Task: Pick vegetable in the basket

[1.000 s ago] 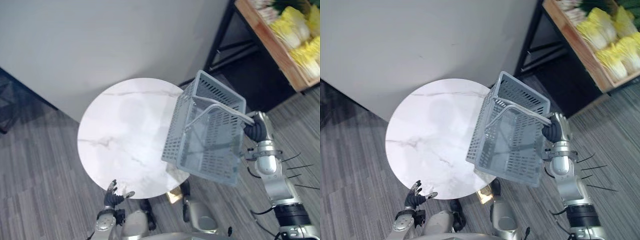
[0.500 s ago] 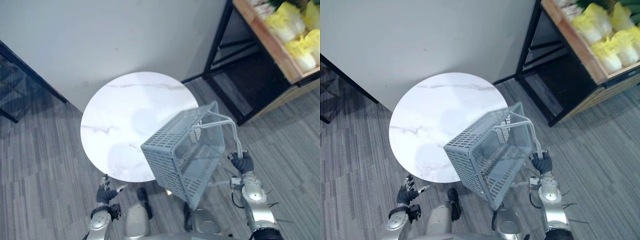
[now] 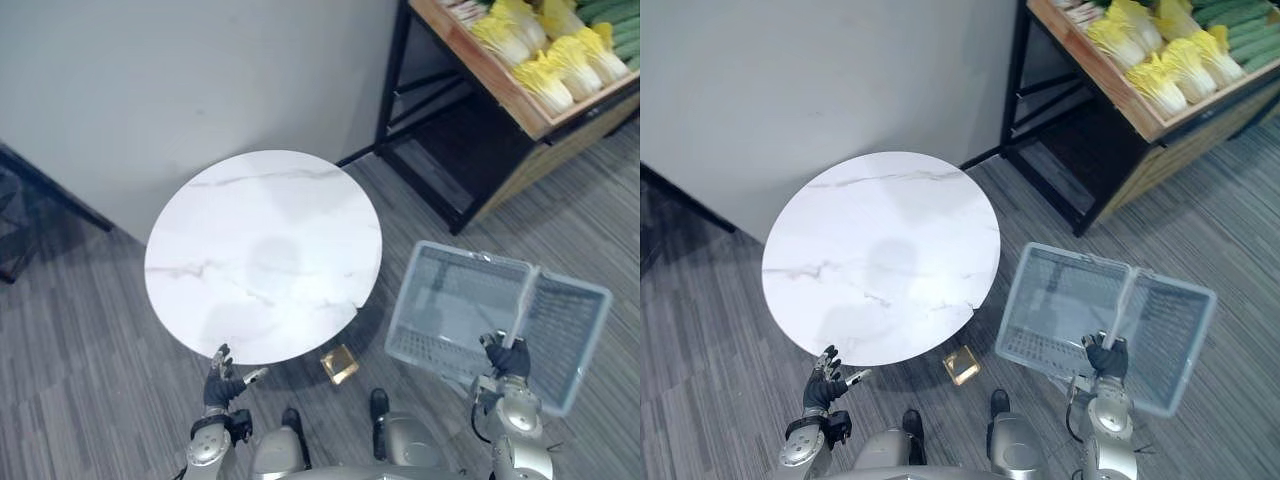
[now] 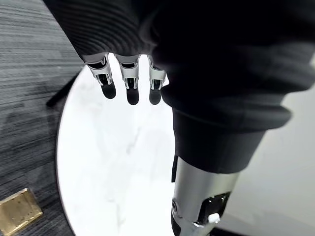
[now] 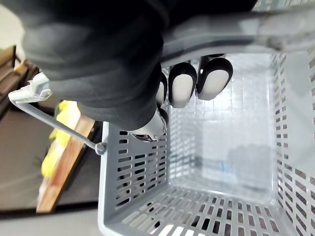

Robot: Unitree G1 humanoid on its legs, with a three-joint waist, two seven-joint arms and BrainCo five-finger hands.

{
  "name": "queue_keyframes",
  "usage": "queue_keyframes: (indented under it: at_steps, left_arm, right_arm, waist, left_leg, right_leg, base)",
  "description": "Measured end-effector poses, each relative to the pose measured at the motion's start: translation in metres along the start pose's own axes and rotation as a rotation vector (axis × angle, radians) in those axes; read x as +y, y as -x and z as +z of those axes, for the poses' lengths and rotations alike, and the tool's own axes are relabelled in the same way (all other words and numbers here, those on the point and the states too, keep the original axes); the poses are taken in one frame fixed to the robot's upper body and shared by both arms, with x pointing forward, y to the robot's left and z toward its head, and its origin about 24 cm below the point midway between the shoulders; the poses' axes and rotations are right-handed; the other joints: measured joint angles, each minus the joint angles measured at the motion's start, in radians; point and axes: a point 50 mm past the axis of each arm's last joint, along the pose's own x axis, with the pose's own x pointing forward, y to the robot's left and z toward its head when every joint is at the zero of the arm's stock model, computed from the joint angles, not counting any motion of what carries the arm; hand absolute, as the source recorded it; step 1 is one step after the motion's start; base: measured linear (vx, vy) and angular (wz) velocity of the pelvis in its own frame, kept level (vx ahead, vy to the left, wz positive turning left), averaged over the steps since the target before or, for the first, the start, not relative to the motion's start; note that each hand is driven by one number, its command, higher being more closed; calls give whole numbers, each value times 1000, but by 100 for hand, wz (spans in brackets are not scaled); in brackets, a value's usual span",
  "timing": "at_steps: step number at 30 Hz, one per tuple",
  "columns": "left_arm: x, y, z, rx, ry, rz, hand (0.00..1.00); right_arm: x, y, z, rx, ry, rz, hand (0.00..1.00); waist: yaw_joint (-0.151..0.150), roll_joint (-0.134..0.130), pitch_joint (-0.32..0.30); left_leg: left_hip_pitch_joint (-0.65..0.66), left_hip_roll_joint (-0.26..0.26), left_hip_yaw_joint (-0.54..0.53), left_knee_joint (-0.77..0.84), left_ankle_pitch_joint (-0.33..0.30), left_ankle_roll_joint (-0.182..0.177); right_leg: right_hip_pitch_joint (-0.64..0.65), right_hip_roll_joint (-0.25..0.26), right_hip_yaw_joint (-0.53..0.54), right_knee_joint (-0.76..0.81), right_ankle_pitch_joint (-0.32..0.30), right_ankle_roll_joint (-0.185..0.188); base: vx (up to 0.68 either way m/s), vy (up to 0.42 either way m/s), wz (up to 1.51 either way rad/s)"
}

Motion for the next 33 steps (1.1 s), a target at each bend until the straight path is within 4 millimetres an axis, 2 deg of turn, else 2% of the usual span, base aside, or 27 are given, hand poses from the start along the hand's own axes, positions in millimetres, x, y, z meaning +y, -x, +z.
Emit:
queue_keyframes:
  at_steps: [2, 4, 5, 7, 8, 9, 10, 12, 13, 14, 15, 16, 17, 18, 19, 20, 21, 22, 23, 24, 26, 27, 29, 30, 31, 32, 33]
  left_arm:
    - [-4, -5, 13, -55, -6, -11, 0]
    - [-6, -11, 23, -91, -6, -8, 0]
    - [-7, -14, 27, -108, -5, -6, 0]
    - [-5, -16, 31, -120, -15, -5, 0]
    - [-3, -17, 31, -122, -21, -1, 0]
    - [-2, -17, 32, -124, -26, 1, 0]
    - [-2, -19, 35, -134, -40, -8, 0]
    - [-8, -23, 35, -132, -34, -20, 0]
    - [-14, -26, 37, -134, -21, -28, 0]
    - [-16, -26, 35, -128, -14, -32, 0]
    - [-18, -25, 33, -121, -10, -38, 0]
    - [-22, -22, 29, -107, -9, -50, 0]
    - [-25, -20, 25, -94, -3, -56, 0]
    - [-23, -18, 23, -88, 2, -47, 0]
    - [-22, -16, 20, -83, 3, -41, 0]
    - [-18, -12, 16, -70, 3, -28, 0]
    - [-15, -9, 12, -56, 2, -15, 0]
    - [-14, -7, 9, -48, 2, -11, 0]
    - [-11, -1, 2, -22, 4, 3, 0]
    - [-9, 4, -5, 4, 20, 28, 0]
    - [-5, 4, -4, 2, 31, 65, 0]
    - [0, 2, 3, -27, 38, 93, 0]
    - [1, 3, 3, -27, 61, 116, 0]
    - [-2, 4, 0, -14, 68, 112, 0]
    - [-2, 5, -2, -5, 65, 110, 0]
    - [0, 6, -7, 17, 54, 112, 0]
    - [1, 6, -9, 30, 46, 112, 0]
  right_arm:
    - [4, 6, 6, -26, -29, 23, 100]
    - [12, 4, 13, -53, -48, 48, 100]
    - [19, 1, 16, -62, -59, 68, 100]
    - [31, -3, 17, -65, -66, 112, 100]
    - [40, -7, 16, -56, -66, 148, 100]
    - [45, -8, 15, -50, -64, 164, 100]
    - [54, -7, 15, -51, -61, 208, 100]
    - [56, -6, 13, -41, -46, 230, 100]
    - [59, -6, 12, -33, -15, 258, 100]
    - [63, -5, 11, -29, 11, 290, 100]
    - [67, -5, 11, -30, 32, 315, 100]
    - [75, -3, 12, -35, 54, 359, 100]
    - [82, -6, 16, -55, 86, 396, 100]
    - [89, -9, 22, -81, 110, 419, 100]
    - [92, -11, 24, -90, 117, 423, 100]
    - [93, -14, 25, -94, 126, 423, 100]
    - [91, -17, 27, -98, 141, 420, 100]
    - [89, -19, 28, -102, 151, 417, 100]
    - [86, -24, 31, -112, 173, 413, 100]
    - [82, -28, 34, -120, 202, 406, 100]
    - [86, -29, 33, -113, 200, 412, 100]
    - [92, -31, 36, -122, 199, 425, 100]
    - [99, -33, 36, -115, 209, 442, 100]
    - [98, -31, 33, -106, 210, 438, 100]
    - [98, -30, 31, -101, 206, 432, 100]
    - [99, -28, 28, -93, 202, 430, 100]
    - [99, -27, 26, -86, 199, 428, 100]
  waist:
    - [-1, -2, 1]
    - [-2, -4, 3]
    - [-13, -2, 3]
    - [-12, -11, 0]
    - [-11, -19, -4]
    - [-10, -22, -8]
    - [-11, -21, -9]
    - [-19, -3, -12]
    - [-19, 16, -12]
    - [-15, 21, -11]
    - [-8, 23, -12]
    - [1, 30, -14]
    - [25, 33, -15]
    - [43, 32, -15]
    - [50, 32, -15]
    - [71, 31, -14]
    - [89, 27, -11]
    - [95, 27, -10]
    - [96, 43, -11]
    - [109, 76, -14]
    - [120, 42, -24]
    - [130, 40, -23]
    - [141, 42, -24]
    - [140, 39, -26]
    - [140, 32, -27]
    - [136, 11, -29]
    - [125, 1, -29]
  left_leg:
    - [16, 23, 87, 36, -41, 6]
    - [26, 52, 196, 61, -72, 13]
    - [43, 76, 261, 65, -80, 9]
    - [99, 91, 385, 46, -85, 2]
    - [137, 90, 454, 34, -85, 2]
    - [149, 92, 474, 34, -85, 2]
    - [166, 106, 489, 60, -85, 2]
    - [152, 158, 477, 169, -85, 3]
    - [132, 235, 440, 345, -61, 42]
    - [103, 272, 377, 470, 0, 126]
    - [80, 282, 316, 547, 50, 158]
    - [44, 262, 206, 636, 71, 137]
    - [-29, 185, 65, 718, -15, 64]
    - [-117, 115, -20, 749, -73, 62]
    - [-155, 93, -42, 746, -97, 67]
    - [-222, 64, -71, 711, -124, 70]
    - [-285, 31, -85, 618, -125, 65]
    - [-307, 18, -90, 553, -121, 59]
    - [-338, -4, -110, 379, -86, 17]
    - [-314, -11, -100, 219, 75, 67]
    - [-282, -60, -44, 195, 65, 81]
    - [-289, -60, -22, 233, 36, 117]
    - [-279, -59, -18, 295, -42, 160]
    - [-242, -74, -21, 285, -95, 164]
    - [-224, -83, -26, 284, -110, 165]
    - [-185, -116, -42, 268, -130, 170]
    - [-162, -138, -63, 257, -137, 174]
  right_leg:
    - [-33, 32, 54, -4, 24, 9]
    - [-58, 1, -97, -40, 10, -34]
    - [-65, -54, -294, -29, -2, -79]
    - [-62, -176, -644, 48, -34, -127]
    - [-47, -221, -781, 85, -35, -137]
    - [-43, -224, -805, 85, -12, -137]
    - [-55, -199, -783, 71, 29, -96]
    - [-62, -151, -731, 60, 25, -88]
    - [-44, -99, -677, 57, 6, -93]
    - [-18, -72, -635, 46, -4, -98]
    - [2, -64, -601, 36, -8, -100]
    - [30, -45, -543, 20, -16, -95]
    - [48, -42, -468, 4, -28, -100]
    - [67, -47, -399, -10, -35, -93]
    - [83, -50, -372, -22, -39, -87]
    - [118, -63, -327, -41, -46, -75]
    - [152, -91, -294, -44, -66, -43]
    - [167, -105, -282, -44, -77, -25]
    - [194, -127, -265, -34, -104, 17]
    - [209, -140, -244, -4, -141, 66]
    - [240, -178, -262, -42, -130, 80]
    - [271, -171, -317, -99, -80, 72]
    - [304, -179, -321, -86, -60, 94]
    - [291, -199, -319, 19, -80, 134]
    - [263, -217, -311, 110, -96, 160]
    - [175, -265, -281, 347, -92, 215]
    - [134, -286, -270, 467, -82, 221]
  base:
    - [-41, 43, -151]
    - [-98, 37, -168]
    - [-35, 30, -157]
    - [60, -19, -190]
    - [100, -73, -180]
    - [204, -214, -212]
    - [256, -266, -168]
    - [252, -206, -140]
    - [314, -154, -134]
    - [382, -181, -142]
    - [274, -88, -129]
    - [335, 56, -166]
    - [328, 116, -200]
    - [394, 181, -172]
    - [345, 183, -135]
    - [430, 256, -102]
    - [367, 247, -90]
    - [294, 234, -66]
    - [414, 347, -61]
    - [468, 374, -56]
    - [540, 278, -16]
    - [434, 111, -3]
    - [425, 206, 0]
    - [387, 258, 24]
    - [480, 293, 34]
    - [331, 151, 41]
    - [425, 162, 78]
